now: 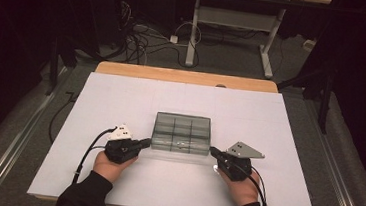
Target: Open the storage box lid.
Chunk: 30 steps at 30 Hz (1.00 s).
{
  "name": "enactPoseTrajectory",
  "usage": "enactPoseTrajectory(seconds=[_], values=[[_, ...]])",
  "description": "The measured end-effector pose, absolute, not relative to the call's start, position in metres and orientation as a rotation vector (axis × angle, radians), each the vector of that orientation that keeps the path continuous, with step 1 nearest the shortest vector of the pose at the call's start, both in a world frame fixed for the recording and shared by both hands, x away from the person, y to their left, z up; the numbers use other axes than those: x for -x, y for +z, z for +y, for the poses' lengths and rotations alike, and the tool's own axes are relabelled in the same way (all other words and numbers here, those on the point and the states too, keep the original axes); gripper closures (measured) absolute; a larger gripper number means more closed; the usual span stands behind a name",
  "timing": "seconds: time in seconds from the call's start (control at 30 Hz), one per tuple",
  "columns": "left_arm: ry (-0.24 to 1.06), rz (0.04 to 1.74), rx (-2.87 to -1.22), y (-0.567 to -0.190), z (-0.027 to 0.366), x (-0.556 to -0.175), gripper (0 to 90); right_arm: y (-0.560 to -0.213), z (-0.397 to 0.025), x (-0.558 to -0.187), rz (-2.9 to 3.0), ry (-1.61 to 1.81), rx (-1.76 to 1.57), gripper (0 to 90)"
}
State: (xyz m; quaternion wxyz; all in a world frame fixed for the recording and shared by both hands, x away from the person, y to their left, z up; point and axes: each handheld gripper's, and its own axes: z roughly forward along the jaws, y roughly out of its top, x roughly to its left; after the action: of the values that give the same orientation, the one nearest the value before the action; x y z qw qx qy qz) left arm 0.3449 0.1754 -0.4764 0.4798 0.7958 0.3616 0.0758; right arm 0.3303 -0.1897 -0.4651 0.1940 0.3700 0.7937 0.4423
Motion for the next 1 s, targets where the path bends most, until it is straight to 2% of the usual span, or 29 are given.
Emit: enactPoseTrajectory(seconds=[1.0], values=[[0.167,0.879,-1.923,-0.470,0.162,-0.351,87.9,-0.465,-0.200,-0.324,2.234,1.287,-1.072,90.0]])
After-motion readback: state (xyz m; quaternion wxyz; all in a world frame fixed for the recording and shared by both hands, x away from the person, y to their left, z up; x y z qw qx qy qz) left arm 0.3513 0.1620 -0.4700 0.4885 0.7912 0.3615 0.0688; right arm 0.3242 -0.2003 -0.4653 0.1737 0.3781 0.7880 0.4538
